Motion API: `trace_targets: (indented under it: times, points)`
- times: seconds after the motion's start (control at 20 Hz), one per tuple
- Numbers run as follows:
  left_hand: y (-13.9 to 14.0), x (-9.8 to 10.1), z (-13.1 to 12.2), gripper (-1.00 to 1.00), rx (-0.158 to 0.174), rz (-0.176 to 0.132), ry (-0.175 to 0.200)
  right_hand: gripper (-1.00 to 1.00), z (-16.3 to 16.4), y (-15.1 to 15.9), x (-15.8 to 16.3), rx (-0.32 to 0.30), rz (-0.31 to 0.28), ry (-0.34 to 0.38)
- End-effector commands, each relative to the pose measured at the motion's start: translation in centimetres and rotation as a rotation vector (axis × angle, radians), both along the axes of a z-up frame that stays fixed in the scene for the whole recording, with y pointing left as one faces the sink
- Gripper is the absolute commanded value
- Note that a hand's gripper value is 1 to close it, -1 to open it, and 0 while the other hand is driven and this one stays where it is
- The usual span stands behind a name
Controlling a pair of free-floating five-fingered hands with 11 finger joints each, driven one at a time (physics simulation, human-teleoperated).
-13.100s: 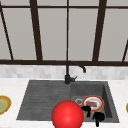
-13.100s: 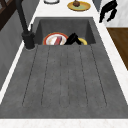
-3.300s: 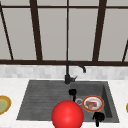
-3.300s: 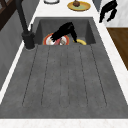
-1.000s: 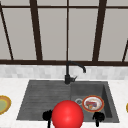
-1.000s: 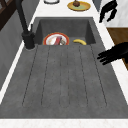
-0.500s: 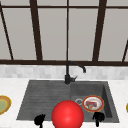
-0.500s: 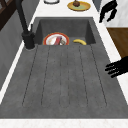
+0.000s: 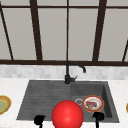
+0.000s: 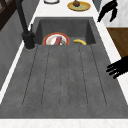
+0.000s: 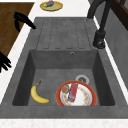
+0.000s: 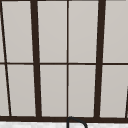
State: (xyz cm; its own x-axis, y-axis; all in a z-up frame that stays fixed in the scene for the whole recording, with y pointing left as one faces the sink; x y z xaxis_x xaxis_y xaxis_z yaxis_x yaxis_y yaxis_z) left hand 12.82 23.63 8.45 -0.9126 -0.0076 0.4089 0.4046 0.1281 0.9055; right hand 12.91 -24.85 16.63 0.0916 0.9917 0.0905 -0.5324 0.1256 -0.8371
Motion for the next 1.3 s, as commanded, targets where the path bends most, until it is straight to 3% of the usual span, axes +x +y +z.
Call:
trace_targets:
  times: [0.0, 0.1, 0.5, 0.8, 1.25]
  points:
    - [0.0, 0.0, 0.0, 0.0, 0.0, 0.0, 0.001, -1.0, 0.6, 0.0, 0.6, -0.007, 0.04, 0.01]
    - [0.0, 0.1, 0.2, 0.0, 0.0, 0.006, -0.021, -1.0, 0.9, -0.2, 1.1, 0.002, 0.037, 0.004]
    - [-0.1, -0.8, 0.4, 0.0, 0.007, 0.002, -0.041, -1.0, 0.3, -0.3, 5.5, 0.011, 0.041, 0.027]
    - [-0.1, -1.3, 0.4, 0.0, 0.008, 0.003, -0.057, -1.0, 0.3, -0.2, 10.1, 0.019, 0.026, 0.102]
    - [-0.1, -1.9, 0.4, 0.0, 0.008, 0.003, -0.075, -1.0, -0.3, -0.8, 15.8, 0.032, 0.13, 0.071]
